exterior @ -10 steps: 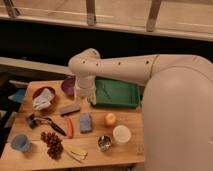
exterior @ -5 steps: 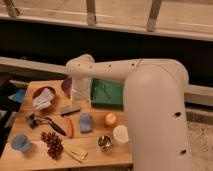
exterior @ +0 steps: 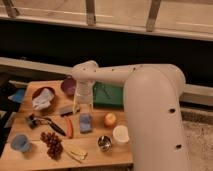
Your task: Place sponge in metal cup
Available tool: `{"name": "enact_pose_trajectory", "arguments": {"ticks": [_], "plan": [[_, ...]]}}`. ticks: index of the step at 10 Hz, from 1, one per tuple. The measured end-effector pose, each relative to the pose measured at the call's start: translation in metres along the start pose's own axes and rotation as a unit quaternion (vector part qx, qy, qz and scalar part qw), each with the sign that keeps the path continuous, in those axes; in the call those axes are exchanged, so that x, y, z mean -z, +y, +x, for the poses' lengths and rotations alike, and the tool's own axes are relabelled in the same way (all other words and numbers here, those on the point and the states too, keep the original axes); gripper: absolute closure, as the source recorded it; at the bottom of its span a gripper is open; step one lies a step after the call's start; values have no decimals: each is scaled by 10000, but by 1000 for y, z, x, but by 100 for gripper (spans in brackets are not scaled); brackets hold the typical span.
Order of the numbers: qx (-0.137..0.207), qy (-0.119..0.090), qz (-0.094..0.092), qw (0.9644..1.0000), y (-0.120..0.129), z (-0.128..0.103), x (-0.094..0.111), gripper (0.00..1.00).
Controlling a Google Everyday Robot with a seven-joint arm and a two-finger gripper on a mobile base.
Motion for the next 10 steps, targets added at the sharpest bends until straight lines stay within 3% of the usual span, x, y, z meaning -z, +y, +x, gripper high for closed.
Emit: {"name": "enact_pose_trajectory", "arguments": {"ticks": [3,10], "plan": [[-34,15,24,10000,-3,0,0,35],[-277,341,326,9985,-19,-9,-29,35]]}}
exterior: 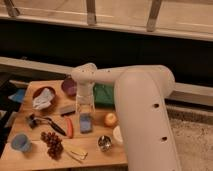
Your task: Place sponge in metal cup
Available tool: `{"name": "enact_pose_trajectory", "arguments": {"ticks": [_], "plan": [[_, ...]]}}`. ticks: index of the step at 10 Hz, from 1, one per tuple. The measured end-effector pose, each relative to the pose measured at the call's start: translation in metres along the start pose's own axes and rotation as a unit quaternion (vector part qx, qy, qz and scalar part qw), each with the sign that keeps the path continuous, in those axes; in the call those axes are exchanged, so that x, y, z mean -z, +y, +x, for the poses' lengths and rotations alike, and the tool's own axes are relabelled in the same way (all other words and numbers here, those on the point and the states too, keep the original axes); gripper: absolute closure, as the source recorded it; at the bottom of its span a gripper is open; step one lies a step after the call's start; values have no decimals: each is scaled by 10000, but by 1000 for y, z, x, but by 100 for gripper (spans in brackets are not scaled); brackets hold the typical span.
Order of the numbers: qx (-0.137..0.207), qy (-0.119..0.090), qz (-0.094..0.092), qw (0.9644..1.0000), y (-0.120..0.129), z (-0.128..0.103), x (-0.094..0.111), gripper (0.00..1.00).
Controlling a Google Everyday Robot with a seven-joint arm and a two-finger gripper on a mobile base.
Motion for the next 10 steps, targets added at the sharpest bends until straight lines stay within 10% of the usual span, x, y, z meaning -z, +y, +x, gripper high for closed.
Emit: {"name": "enact_pose_trajectory", "arguments": {"ticks": [8,10], "plan": [[93,481,0,9988,8,-6,-38,35],[82,562,73,9984,11,-6,-43,49]]}}
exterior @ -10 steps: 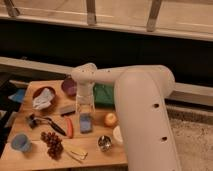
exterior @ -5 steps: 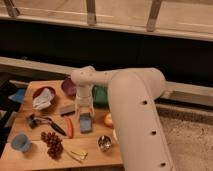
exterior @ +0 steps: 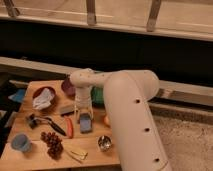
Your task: Place sponge in metal cup
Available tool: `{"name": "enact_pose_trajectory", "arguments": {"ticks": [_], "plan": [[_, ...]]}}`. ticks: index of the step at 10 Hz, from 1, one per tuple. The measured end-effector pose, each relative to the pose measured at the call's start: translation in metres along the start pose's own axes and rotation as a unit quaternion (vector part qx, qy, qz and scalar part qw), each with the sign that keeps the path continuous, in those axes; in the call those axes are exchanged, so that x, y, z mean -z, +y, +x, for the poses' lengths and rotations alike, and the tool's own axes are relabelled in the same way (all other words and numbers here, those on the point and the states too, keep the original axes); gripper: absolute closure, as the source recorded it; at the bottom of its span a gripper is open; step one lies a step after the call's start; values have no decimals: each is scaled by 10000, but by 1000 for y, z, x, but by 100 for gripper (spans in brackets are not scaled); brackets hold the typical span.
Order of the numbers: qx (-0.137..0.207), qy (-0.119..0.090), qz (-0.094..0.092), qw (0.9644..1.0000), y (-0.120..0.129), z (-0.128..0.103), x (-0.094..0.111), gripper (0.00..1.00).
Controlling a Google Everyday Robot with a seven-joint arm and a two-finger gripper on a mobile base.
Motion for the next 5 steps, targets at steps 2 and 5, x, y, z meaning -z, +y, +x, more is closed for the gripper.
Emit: {"name": "enact_pose_trajectory", "arguments": {"ticks": [2,5], "plan": [[-55,57,94,9999,0,0,-3,70],[-89,96,175,9998,0,0,-4,97]]}}
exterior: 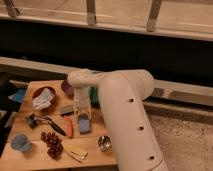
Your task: Place sponge in metal cup
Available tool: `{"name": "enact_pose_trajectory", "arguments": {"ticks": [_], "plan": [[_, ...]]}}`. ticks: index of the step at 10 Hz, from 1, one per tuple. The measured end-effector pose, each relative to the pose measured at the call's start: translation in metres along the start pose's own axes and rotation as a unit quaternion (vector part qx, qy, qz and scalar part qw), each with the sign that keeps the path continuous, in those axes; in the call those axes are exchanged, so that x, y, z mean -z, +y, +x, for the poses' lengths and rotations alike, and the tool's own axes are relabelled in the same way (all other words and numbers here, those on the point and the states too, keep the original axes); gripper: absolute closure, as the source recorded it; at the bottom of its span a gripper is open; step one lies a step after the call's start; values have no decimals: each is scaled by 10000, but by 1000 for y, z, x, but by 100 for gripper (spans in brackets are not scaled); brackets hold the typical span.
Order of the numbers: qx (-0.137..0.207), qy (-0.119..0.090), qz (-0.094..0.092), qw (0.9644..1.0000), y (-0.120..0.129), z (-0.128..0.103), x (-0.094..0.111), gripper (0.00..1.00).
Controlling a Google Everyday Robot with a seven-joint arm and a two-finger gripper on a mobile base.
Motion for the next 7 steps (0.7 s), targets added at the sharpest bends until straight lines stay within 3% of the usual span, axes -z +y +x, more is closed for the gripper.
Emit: {"name": "enact_pose_trajectory", "arguments": {"ticks": [4,7], "plan": [[-54,-146,-81,9998,-5,4,18,100],[-159,-414,-326,9985,-22,14,46,100]]}}
